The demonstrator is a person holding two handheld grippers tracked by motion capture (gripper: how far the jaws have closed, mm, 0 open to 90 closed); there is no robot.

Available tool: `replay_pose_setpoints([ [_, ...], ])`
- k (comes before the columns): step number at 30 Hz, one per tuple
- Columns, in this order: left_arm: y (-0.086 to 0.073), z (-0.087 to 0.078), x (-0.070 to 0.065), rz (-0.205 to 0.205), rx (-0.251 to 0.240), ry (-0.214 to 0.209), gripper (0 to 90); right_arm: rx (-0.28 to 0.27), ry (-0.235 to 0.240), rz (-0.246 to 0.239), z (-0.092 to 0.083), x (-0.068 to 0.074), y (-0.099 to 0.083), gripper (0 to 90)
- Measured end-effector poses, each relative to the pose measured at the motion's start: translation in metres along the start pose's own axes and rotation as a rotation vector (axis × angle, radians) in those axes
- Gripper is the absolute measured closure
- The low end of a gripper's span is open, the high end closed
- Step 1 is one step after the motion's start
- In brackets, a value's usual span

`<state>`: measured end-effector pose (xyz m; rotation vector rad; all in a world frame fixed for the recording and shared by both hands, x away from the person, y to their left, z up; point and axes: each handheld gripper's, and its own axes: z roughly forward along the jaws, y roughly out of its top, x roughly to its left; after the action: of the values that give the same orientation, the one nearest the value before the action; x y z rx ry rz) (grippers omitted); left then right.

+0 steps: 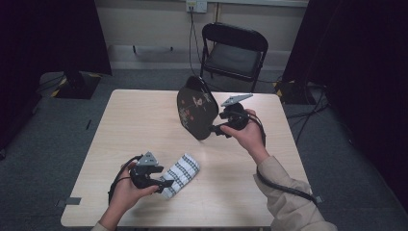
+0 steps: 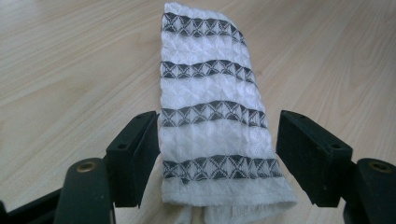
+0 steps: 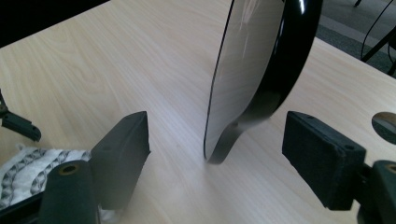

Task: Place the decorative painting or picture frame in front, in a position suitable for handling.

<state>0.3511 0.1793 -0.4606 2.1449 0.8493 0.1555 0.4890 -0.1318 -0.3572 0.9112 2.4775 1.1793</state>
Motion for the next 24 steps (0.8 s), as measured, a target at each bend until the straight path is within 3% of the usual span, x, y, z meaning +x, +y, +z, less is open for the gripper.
replay_pose_setpoints([
  [5,0.0,0.001,0.0,-0.002,-0.001,-0.004,30.1,-0.008,0.01,0.028,0.004,-0.005,0.01,24.7],
  [11,0.001,0.002,0.002,0.001,0.0,-0.008,30.1,-0.004,-0.002,0.058,0.017,-0.013,0.025,32.7],
  [20,0.0,0.003,0.004,-0.002,0.004,-0.011,30.3,0.011,-0.019,0.102,0.033,-0.015,0.044,50.8],
  [22,0.0,0.002,0.004,0.002,0.005,-0.012,30.3,0.022,-0.027,0.126,0.039,-0.015,0.048,64.6],
  [24,0.0,0.002,0.005,-0.001,0.001,-0.014,30.3,0.021,-0.042,0.136,0.041,-0.015,0.048,70.5],
])
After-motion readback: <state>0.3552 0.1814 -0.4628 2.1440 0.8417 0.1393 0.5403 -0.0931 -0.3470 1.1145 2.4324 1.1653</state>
